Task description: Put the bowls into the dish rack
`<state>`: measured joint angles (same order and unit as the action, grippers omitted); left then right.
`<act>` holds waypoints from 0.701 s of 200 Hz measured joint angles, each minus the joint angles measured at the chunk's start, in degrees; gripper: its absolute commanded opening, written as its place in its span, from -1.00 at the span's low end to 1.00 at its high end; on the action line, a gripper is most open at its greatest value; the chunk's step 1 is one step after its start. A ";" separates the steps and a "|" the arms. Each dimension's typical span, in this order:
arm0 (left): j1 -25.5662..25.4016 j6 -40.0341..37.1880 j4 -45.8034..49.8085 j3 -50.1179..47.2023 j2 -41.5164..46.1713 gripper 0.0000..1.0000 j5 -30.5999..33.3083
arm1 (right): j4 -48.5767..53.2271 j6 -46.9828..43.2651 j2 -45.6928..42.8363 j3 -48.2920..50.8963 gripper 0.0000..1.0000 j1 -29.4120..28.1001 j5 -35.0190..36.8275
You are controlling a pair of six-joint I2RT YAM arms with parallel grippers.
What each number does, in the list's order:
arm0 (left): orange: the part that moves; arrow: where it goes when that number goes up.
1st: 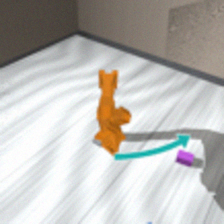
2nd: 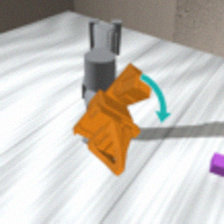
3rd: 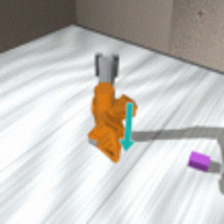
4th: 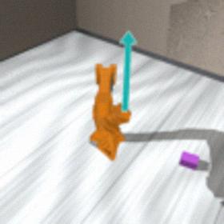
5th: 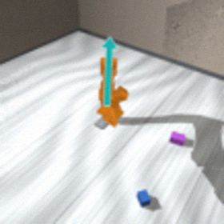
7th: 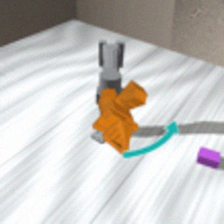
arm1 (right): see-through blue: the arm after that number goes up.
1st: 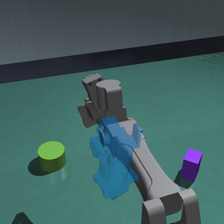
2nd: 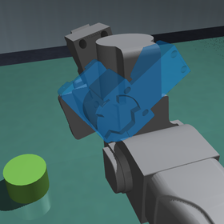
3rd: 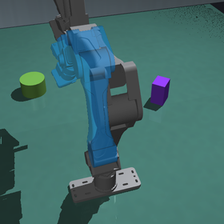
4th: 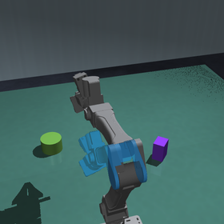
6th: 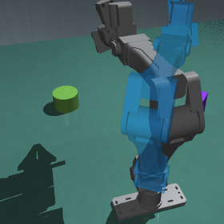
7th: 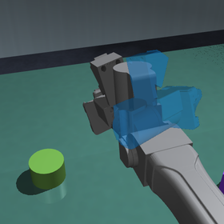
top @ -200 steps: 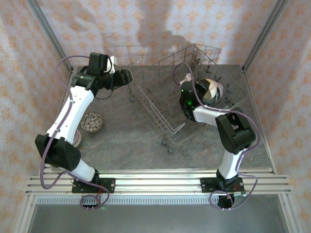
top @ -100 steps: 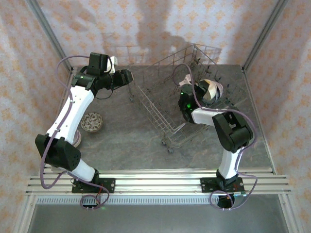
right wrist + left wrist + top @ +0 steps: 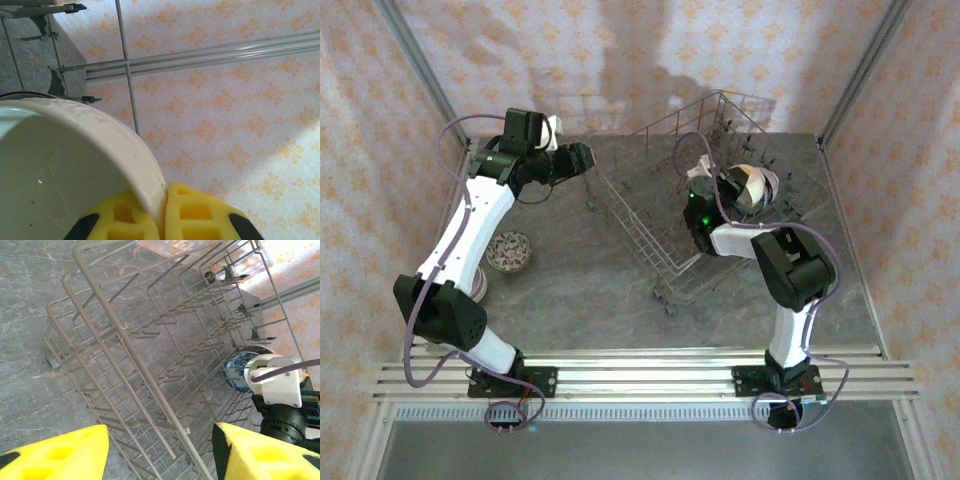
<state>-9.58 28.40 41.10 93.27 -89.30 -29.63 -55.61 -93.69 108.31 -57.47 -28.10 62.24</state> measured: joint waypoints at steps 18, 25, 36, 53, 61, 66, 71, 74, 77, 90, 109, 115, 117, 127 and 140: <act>0.00 0.02 -0.24 0.00 0.00 0.16 0.00 | -0.02 0.00 0.20 0.00 -1.00 -0.13 0.39; 0.00 0.02 -0.28 0.00 0.00 0.16 0.00 | -0.04 0.00 0.31 0.00 -1.00 -0.26 0.48; 0.00 0.02 -0.28 -0.02 0.00 0.16 0.00 | -0.33 -0.04 0.55 0.00 -1.00 -0.37 0.74; 0.00 0.04 -0.33 -0.13 0.00 0.16 -0.02 | -1.09 -0.28 0.94 0.00 -1.00 -0.61 1.09; 0.00 0.04 -0.48 -0.24 0.00 0.16 -0.02 | -1.38 -0.46 1.07 0.00 -1.00 -0.72 1.27; 0.00 0.04 -0.57 -0.33 0.00 0.16 -0.04 | -1.51 -0.48 1.16 0.00 -1.00 -0.74 1.36; 0.00 0.07 -0.61 -0.39 0.00 0.16 -0.07 | -1.64 -0.55 1.25 0.00 -1.00 -0.81 1.44; 0.00 0.07 -0.68 -0.46 0.00 0.16 -0.07 | -1.81 -0.63 1.27 0.00 -1.00 -0.85 1.51; 0.00 0.09 -0.70 -0.50 0.00 0.16 -0.07 | -1.92 -0.70 1.36 0.00 -1.00 -0.87 1.55; 0.00 0.17 -0.72 -0.76 0.00 0.16 -0.17 | -2.56 -0.98 1.60 0.00 -1.00 -1.01 1.81; 0.00 0.20 -0.79 -0.81 -0.07 0.16 -0.20 | -3.21 -1.14 2.10 0.00 -1.00 -1.27 2.29; 0.00 0.20 -0.79 -0.81 -0.09 0.16 -0.20 | -3.23 -1.11 2.14 0.00 -1.00 -1.38 2.40; 0.00 0.20 -0.81 -0.81 -0.09 0.16 -0.20 | -3.23 -1.11 2.19 0.00 -1.00 -1.38 2.45; 0.00 0.20 -0.98 -0.85 -0.09 0.16 -0.20 | -3.23 -1.09 2.25 -0.02 -1.00 -1.46 2.58; 0.00 0.20 -1.14 -0.85 -0.09 0.16 -0.20 | -3.23 -1.01 2.34 -0.02 -1.00 -1.51 2.78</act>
<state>-9.58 28.60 39.97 92.42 -89.38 -29.82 -58.85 -94.70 110.65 -57.49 -29.61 65.01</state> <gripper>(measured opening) 0.581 0.064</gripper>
